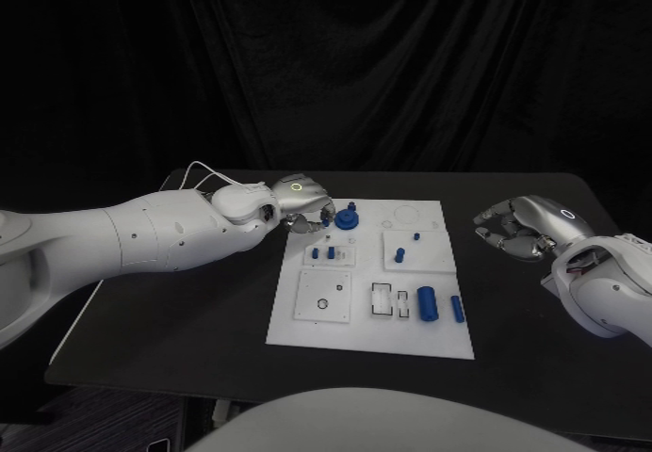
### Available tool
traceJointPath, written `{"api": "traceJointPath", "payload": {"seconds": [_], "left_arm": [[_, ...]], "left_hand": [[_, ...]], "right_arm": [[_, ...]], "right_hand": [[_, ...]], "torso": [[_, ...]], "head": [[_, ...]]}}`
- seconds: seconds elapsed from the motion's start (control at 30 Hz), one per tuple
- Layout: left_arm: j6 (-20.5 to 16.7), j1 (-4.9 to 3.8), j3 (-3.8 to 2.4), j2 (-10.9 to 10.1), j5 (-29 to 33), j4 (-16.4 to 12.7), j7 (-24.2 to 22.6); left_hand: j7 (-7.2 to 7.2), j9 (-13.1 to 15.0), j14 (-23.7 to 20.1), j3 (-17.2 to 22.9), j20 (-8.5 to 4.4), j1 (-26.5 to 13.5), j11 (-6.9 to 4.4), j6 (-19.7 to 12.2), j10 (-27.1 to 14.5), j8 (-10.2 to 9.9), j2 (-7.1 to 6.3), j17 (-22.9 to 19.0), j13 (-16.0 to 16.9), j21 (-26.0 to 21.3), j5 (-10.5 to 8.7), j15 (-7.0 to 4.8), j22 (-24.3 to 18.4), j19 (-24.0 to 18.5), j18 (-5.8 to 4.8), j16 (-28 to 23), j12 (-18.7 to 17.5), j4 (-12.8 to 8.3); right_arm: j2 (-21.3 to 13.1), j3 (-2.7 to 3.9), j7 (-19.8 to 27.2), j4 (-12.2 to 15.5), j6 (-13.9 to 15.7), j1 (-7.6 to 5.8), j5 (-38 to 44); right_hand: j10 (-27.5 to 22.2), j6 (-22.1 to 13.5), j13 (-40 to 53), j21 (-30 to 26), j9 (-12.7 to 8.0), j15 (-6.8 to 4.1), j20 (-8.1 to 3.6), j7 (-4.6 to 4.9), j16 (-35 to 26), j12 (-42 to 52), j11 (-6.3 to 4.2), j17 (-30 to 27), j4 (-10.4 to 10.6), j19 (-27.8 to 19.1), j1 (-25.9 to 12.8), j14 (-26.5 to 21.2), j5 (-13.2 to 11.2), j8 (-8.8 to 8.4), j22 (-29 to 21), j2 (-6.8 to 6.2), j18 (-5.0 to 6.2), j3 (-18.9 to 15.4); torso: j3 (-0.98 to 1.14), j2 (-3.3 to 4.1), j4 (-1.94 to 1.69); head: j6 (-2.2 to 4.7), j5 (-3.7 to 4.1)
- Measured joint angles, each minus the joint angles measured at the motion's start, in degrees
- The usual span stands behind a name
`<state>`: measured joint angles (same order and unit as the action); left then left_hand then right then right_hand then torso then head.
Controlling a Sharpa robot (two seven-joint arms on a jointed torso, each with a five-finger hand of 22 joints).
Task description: Assemble the parts on the task board
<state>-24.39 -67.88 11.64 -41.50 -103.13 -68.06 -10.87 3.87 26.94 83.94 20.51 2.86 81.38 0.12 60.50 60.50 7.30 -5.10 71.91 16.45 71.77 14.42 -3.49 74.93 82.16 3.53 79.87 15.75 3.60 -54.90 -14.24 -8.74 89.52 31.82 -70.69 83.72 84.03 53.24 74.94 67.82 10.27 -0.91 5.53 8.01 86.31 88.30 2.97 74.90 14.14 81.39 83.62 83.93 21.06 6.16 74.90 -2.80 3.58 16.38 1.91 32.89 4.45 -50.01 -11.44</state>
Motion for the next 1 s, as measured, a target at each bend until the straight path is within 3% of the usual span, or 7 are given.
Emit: {"api": "traceJointPath", "payload": {"seconds": [0.13, 0.4, 0.57, 1.0], "left_arm": [[0.78, -0.02, 0.28, -0.09, 2.38, -0.01, 0.00], [2.55, -0.03, 0.44, 0.74, 6.44, 0.76, -0.14], [3.53, 0.04, 0.47, 1.20, 7.74, 1.41, -0.13], [4.02, 1.26, 0.49, 2.29, 8.98, 3.06, 0.48]], "left_hand": [[0.16, 0.00, 0.00, 0.48, 0.00, 0.00, 0.92, 0.40, 0.93, -0.52, 0.00, 0.05, -0.52, 0.00, 0.34, 0.00, 0.00, 0.00, 0.00, 0.00, -0.96, -0.13], [0.26, 0.00, 0.00, 0.63, 0.00, -0.07, 0.93, 0.50, 0.93, -0.89, -0.07, -0.11, -0.77, 0.00, 0.45, 0.00, -0.01, 0.00, 0.00, 0.00, -1.25, -0.29], [0.26, 0.00, 0.00, 0.63, 0.00, -0.07, 0.96, 0.50, 0.97, -0.90, -0.08, -0.09, -0.89, 0.00, 0.45, 0.00, -0.01, -0.01, 0.00, 0.00, -1.42, -0.29], [0.28, 0.00, 0.00, 0.62, 0.00, -0.04, 1.27, 0.47, 1.28, -1.24, -0.26, -0.06, -0.89, -0.21, 0.45, 0.01, -0.01, -0.01, 0.00, 0.00, -1.62, -0.29]], "right_arm": [[-0.01, 0.00, -0.02, -0.10, -0.07, 0.08, 0.00], [-0.01, 0.00, -0.02, -0.11, -0.20, 0.34, 0.00], [-0.07, -0.02, -0.02, -0.09, -0.27, 0.41, 0.00], [-0.07, 0.00, -0.02, -0.06, -0.33, 0.43, 0.00]], "right_hand": [[0.00, 0.00, 0.00, 0.00, 0.00, 0.00, 0.00, 0.00, 0.00, 0.00, 0.00, 0.00, 0.00, 0.00, 0.00, 0.00, 0.00, 0.00, 0.00, 0.00, 0.00, 0.00], [0.00, 0.00, -0.01, -0.25, 0.01, 0.00, 0.00, 0.00, 0.00, 0.00, 0.00, 0.00, 0.00, 0.00, 0.00, 0.00, 0.00, 0.00, 0.04, 0.00, 0.00, 0.00], [0.00, 0.00, -0.01, -0.25, 0.01, 0.00, 0.00, 0.00, 0.00, 0.00, 0.00, 0.00, 0.00, 0.00, 0.00, 0.00, 0.00, 0.00, 0.04, 0.00, 0.00, 0.00], [0.00, 0.00, -0.02, -0.25, 0.01, 0.00, 0.00, 0.00, 0.00, 0.00, 0.00, 0.00, 0.00, 0.00, 0.00, 0.00, 0.00, 0.00, 0.03, 0.00, 0.00, 0.00]], "torso": [[-0.02, 0.03, -0.08], [0.04, 0.05, -0.12], [-0.03, 0.09, -0.32], [-0.12, 0.14, -0.39]], "head": [[0.00, -0.05], [0.00, -0.26], [0.00, 0.02], [0.00, 0.12]]}}
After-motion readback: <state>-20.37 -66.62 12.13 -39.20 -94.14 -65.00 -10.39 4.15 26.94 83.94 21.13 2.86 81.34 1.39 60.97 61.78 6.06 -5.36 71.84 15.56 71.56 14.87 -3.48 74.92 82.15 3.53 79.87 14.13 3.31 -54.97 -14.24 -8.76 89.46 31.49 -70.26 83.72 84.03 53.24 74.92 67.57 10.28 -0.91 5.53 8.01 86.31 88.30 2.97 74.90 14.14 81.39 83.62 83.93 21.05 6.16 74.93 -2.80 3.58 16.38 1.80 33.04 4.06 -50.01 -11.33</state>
